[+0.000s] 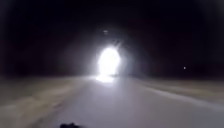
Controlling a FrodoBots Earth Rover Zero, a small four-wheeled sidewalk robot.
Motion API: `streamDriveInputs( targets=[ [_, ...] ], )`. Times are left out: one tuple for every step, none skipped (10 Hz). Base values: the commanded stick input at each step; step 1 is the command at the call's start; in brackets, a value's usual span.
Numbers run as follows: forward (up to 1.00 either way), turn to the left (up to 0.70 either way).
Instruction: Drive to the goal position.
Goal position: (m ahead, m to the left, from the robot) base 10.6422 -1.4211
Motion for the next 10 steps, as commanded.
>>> streamDriveInputs(
  targets=[
    [1.00, 0.16],
    [1.00, 0.14],
    [1.00, 0.08],
    [1.00, 0.05],
    [1.00, 0.05],
    [1.00, 0.05],
    [1.00, 0.06],
    [1.00, 0.09],
    [1.00, 0.10],
    [1.00, 0.03]
  ],
)
